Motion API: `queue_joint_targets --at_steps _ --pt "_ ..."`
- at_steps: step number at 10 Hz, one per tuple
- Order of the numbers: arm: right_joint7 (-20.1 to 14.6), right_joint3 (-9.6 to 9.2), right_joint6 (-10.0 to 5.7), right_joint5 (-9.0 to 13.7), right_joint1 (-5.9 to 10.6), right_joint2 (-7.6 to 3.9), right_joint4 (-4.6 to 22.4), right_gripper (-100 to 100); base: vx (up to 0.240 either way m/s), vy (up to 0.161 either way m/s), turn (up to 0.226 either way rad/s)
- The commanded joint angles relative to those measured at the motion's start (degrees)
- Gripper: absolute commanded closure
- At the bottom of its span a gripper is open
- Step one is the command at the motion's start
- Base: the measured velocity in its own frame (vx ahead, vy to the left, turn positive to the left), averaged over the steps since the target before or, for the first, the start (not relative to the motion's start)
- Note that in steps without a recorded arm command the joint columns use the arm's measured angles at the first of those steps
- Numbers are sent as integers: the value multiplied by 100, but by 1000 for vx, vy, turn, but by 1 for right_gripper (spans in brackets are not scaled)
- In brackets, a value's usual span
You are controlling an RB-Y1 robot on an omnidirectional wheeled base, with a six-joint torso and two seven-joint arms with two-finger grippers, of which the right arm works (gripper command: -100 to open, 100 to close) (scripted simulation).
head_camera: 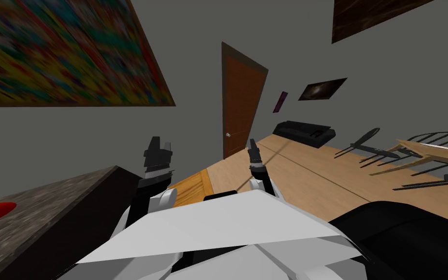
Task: Pull the door open
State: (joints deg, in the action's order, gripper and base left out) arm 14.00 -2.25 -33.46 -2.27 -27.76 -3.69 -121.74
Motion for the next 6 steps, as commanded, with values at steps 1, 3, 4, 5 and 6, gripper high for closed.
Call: queue_joint_targets --at_steps 1,3,4,5,6 --pt "171 21 -31 -4 -7 -18 116 -100 118 -42 74" --pt "362 53 -78 -6 -12 -41 272 -100 83 -40 92" --pt "457 69 -101 -7 -14 -52 350 -100 78 -30 96" --pt "557 86 -126 -7 -16 -63 431 -100 82 -29 99" --pt "668 105 -153 -8 -19 -72 522 -100 86 -29 119"
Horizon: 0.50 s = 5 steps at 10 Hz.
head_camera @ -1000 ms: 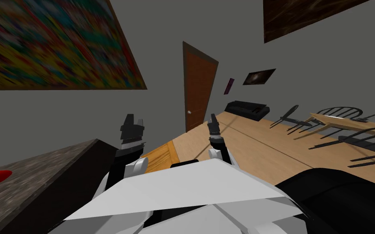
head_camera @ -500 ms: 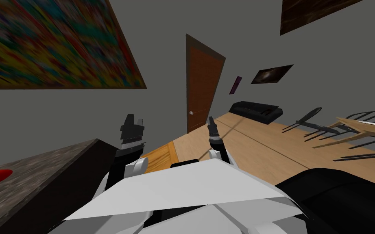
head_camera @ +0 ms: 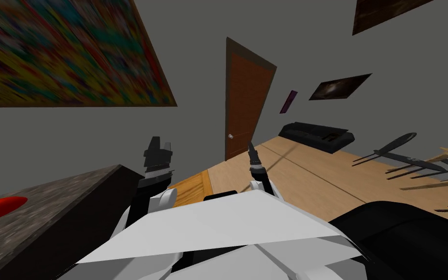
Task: Pull the door open
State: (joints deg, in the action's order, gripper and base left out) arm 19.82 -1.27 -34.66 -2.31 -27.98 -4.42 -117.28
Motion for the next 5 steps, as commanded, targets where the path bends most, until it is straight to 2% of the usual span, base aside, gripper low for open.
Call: queue_joint_targets --at_steps 1,5 --pt "196 26 -61 -5 1 -10 167 -100 98 -50 98" --pt "656 103 -174 -8 -10 -44 543 -100 93 -55 111"
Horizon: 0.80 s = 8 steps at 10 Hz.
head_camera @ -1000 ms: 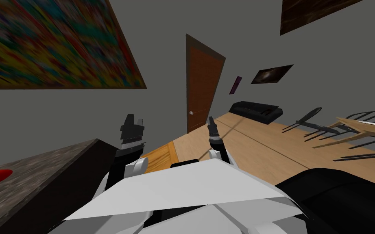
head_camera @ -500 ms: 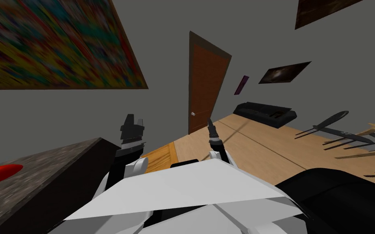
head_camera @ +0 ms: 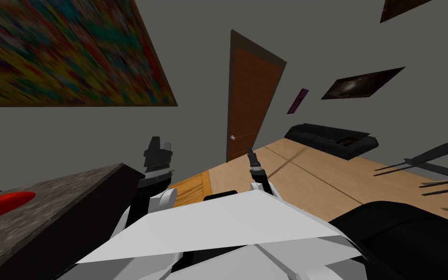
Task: Pull the door open
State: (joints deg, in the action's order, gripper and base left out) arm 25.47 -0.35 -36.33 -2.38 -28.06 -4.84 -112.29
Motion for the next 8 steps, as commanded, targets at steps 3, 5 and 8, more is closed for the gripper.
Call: queue_joint_targets --at_steps 3,5,8 --pt "459 73 -97 -5 -11 -23 345 -100 90 -51 127" --pt "715 116 -161 -7 -17 -33 555 -100 76 -63 119" --pt "1106 182 -257 -10 -26 -43 875 -100 92 -67 129"
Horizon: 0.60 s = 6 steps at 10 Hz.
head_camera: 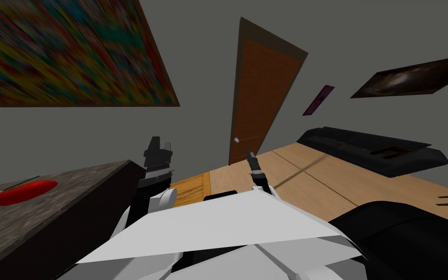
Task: Pull the door open
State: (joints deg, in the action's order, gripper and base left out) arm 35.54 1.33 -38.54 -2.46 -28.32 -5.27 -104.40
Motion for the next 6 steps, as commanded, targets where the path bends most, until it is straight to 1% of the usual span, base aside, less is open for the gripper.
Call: queue_joint_targets --at_steps 1,6 --pt "232 36 -69 -3 -3 -2 194 -100 85 -70 116" --pt "903 149 -234 -8 -18 0 743 -100 79 -71 135"
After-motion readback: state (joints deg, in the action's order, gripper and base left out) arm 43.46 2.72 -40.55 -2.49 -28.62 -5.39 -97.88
